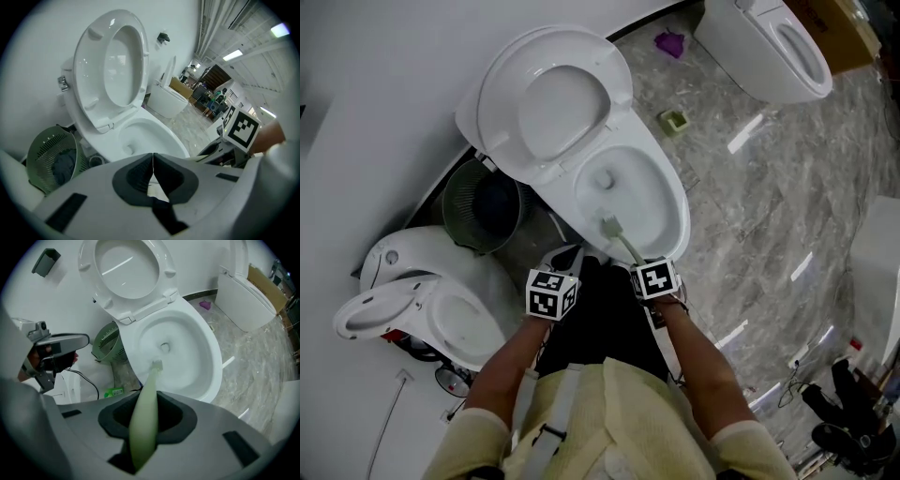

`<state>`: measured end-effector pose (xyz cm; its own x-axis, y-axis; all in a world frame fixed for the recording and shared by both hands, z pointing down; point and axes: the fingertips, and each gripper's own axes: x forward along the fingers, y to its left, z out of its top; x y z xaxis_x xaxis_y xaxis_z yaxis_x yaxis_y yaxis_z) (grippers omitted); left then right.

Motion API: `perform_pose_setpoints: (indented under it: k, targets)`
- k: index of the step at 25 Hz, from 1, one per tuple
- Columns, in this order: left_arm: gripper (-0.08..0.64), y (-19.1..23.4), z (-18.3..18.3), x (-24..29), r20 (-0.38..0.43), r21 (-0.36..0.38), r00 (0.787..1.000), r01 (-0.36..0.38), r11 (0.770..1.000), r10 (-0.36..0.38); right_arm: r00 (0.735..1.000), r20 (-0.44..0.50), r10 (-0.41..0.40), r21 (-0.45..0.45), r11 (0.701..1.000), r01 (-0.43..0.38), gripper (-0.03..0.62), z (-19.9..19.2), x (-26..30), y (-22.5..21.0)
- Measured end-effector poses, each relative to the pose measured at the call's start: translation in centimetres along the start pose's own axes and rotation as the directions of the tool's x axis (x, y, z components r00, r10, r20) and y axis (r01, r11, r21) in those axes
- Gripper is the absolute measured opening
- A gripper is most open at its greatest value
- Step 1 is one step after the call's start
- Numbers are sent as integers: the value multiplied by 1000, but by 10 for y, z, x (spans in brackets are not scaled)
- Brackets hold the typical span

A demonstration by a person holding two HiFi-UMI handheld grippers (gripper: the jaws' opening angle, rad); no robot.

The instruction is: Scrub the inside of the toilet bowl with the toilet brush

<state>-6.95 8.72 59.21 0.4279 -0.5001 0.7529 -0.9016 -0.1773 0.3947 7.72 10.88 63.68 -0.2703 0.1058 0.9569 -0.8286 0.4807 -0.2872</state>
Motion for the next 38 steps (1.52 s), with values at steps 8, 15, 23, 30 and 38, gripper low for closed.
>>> perform_pose_setpoints:
  k: [8, 15, 23, 30, 38]
  targets:
    - [14, 19, -3, -12, 34, -93, 997, -68, 993, 71, 999, -9, 53, 7, 999, -53, 106, 30, 12, 12]
    - [14, 34, 5, -20, 67, -154, 989, -117, 981, 128, 994, 11, 108, 4, 994, -108, 106, 68, 16, 27]
    - [14, 45, 14, -31, 90, -182, 983, -144, 973, 162, 993, 39, 111, 25, 993, -112, 106, 99, 20, 36]
    - [14, 45, 19, -37, 89, -171, 983, -146, 974, 163, 989, 108, 105, 109, 987, -116, 106, 129, 19, 28]
    - [14, 41, 31, -36, 93, -136, 987, -118, 984, 131, 979, 185, 83, 200, 972, -120, 106, 144, 7, 10]
